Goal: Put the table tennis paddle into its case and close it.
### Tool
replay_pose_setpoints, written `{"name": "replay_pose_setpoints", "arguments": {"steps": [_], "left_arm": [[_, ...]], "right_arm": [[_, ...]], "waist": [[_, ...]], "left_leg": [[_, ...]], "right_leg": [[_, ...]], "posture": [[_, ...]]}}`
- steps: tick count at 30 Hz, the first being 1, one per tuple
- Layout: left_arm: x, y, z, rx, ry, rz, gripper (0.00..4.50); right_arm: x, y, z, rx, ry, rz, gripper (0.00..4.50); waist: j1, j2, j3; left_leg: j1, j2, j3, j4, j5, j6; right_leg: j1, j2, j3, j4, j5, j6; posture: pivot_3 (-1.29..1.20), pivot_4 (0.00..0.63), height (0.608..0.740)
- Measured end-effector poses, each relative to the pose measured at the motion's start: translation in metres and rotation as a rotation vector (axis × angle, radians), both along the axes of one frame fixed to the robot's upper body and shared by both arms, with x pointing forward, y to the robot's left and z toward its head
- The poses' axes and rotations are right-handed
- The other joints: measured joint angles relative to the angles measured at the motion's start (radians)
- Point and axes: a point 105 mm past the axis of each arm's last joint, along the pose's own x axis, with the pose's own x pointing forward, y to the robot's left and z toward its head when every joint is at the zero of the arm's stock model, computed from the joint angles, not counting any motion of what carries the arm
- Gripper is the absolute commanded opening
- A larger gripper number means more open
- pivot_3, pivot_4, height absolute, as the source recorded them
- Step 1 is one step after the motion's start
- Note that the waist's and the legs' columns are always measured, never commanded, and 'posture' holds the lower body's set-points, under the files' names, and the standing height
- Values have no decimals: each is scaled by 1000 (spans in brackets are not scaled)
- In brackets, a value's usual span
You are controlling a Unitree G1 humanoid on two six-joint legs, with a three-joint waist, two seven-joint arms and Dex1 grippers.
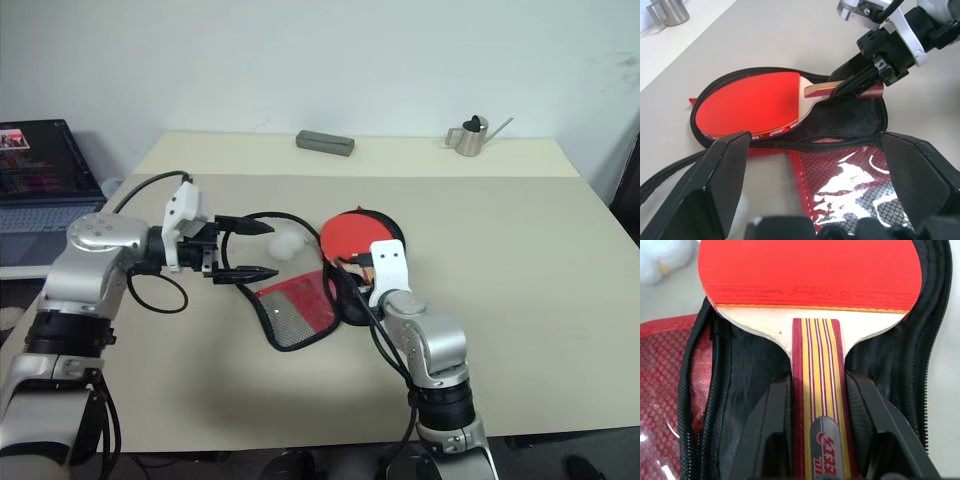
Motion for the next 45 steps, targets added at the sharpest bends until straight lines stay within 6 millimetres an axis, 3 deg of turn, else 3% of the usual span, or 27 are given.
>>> {"name": "replay_pose_setpoints", "arguments": {"steps": [1, 9, 12, 18, 22, 26, 29, 35, 45], "left_arm": [[0, 0, 0, 0, 0, 0, 4500], [0, 0, -1, -2, 1, 6, 4500], [1, 1, -2, -5, 2, 14, 4500], [2, 4, -4, -15, 5, 44, 4500], [5, 22, -3, -32, -6, 141, 4500], [-4, 45, -25, -15, 55, 214, 4500], [-7, 53, -35, -7, 80, 251, 4500], [-10, 89, -34, 52, 41, 394, 4500], [5, 112, -62, 97, 54, 544, 4500]], "right_arm": [[0, 0, 0, -1, -1, 1, 1144], [0, 5, 3, 19, -17, 20, 3646], [-2, 6, 12, 10, -50, 51, 3646], [-9, 12, 56, 50, -188, 185, 3646], [-14, 7, 93, 147, -257, 341, 3646], [-20, -13, 117, 144, -297, 497, 3646], [-24, -28, 120, 119, -283, 587, 3646], [-41, -65, 102, -25, -222, 775, 3646], [-43, -82, 107, -87, -262, 869, 3646]], "waist": [[0, 0, 0], [0, 0, 0], [0, 0, 0], [0, 0, 0], [0, 0, 0], [1, 0, 0], [4, 0, 0], [6, 0, 0], [8, -1, 0]], "left_leg": [[0, 0, 0, 0, 0, 0], [0, 0, 0, 0, 0, 0], [0, 0, 0, 0, 0, 0], [0, 0, -1, 0, 0, 0], [0, 0, -1, 0, 0, 0], [0, 1, -1, 0, 0, 0], [0, 0, -1, 0, 0, 0], [1, 0, 0, 0, 0, 1], [1, 0, -1, 1, 0, 0]], "right_leg": [[0, 0, 0, 0, 0, 0], [0, 0, 0, 0, 0, 0], [0, 0, 0, 0, 0, 0], [0, 0, 0, 0, 0, 0], [1, 0, -1, 0, 0, 0], [1, -1, -2, -1, 0, 0], [1, -1, -2, -1, 0, 0], [2, -2, -1, -1, 0, 0], [2, -1, -1, -1, 0, 0]], "posture": [[0, 150, 740], [0, 150, 740], [0, 150, 740], [0, 150, 740], [0, 150, 740], [0, 150, 740], [0, 150, 740], [0, 150, 740], [0, 150, 740]]}}
